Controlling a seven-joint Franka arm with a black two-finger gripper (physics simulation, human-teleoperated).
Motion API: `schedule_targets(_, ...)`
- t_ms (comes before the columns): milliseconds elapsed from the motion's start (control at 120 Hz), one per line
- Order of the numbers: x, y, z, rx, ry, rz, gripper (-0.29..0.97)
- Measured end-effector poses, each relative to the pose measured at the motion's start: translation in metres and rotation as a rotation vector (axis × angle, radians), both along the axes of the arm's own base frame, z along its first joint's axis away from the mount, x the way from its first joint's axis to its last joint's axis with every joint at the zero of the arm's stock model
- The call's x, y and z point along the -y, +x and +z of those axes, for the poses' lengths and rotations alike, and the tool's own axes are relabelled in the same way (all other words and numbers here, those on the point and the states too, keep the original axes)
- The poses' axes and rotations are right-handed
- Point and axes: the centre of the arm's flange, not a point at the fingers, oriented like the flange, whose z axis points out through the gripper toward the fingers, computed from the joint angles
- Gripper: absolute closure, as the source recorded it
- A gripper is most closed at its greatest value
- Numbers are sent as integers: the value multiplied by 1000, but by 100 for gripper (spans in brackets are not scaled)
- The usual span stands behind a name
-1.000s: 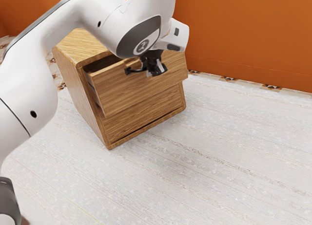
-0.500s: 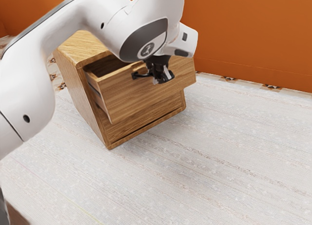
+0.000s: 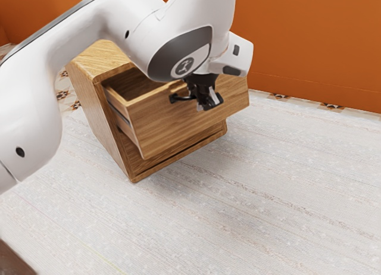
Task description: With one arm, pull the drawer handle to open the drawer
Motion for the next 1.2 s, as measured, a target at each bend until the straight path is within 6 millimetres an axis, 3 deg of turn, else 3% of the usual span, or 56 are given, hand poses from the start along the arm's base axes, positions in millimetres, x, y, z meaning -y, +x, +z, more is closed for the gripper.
schedule_targets(875,64,-32,8,11,-49,-63,57)
schedule_targets(1200,98,-45,13,21,-67,-100,57)
